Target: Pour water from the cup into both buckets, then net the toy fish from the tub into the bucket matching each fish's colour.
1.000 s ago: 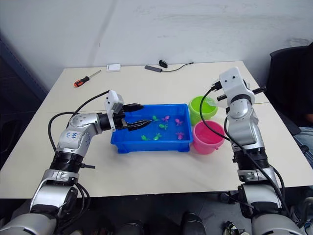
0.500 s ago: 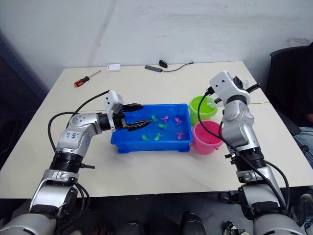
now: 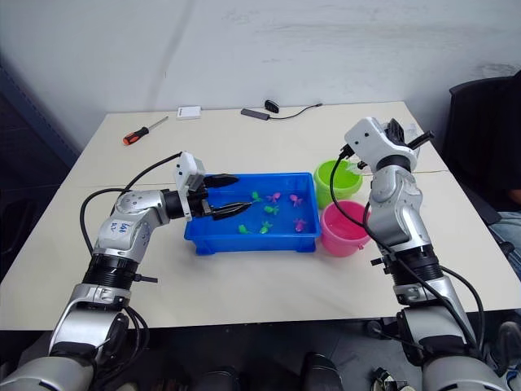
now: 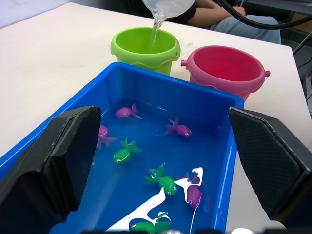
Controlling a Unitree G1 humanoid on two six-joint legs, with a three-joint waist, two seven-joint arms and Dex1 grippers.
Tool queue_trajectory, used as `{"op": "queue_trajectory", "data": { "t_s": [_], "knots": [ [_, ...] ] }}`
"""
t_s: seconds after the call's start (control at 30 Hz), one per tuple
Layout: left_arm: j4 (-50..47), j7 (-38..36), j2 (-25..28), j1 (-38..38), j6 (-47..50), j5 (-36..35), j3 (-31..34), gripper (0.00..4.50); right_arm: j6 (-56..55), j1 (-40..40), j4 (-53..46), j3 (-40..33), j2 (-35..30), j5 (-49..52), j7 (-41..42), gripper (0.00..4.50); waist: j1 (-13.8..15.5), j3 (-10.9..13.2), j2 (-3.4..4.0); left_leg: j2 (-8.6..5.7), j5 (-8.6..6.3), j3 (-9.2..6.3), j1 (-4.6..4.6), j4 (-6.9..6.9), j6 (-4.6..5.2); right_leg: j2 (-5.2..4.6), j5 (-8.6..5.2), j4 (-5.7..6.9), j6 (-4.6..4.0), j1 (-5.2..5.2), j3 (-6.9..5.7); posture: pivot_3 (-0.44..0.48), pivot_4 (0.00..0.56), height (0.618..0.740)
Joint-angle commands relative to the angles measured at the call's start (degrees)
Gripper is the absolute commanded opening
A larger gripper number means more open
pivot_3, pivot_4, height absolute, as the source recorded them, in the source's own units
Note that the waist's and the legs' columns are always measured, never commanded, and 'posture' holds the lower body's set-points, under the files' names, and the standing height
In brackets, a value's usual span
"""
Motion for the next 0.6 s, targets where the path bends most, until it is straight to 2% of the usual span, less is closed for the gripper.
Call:
{"op": "queue_trajectory", "data": {
  "t_s": [0.03, 0.6],
  "knots": [
    [-2.2, -0.5, 0.7, 0.2, -1.0, -0.4, 0.2, 4.50, -1.3, -1.4, -0.9, -0.5, -0.9, -1.9, -1.1, 0.04, 0.0, 0.0, 0.00, 0.00, 0.00, 0.00, 0.00, 0.00, 0.00, 0.00, 0.00, 0.00, 0.00, 0.00, 0.00, 0.000, 0.150, 0.740],
    [-1.9, -1.0, 0.8, 0.3, -1.5, -0.1, 0.1, 4.50, -3.4, -0.6, -1.1, -0.3, -1.3, -4.5, -0.8, 0.04, 0.0, 0.0, 0.00, 0.00, 0.01, 0.00, 0.00, 0.00, -0.01, 0.00, 0.00, 0.00, 0.00, 0.00, 0.00, 0.000, 0.150, 0.740]
  ]
}}
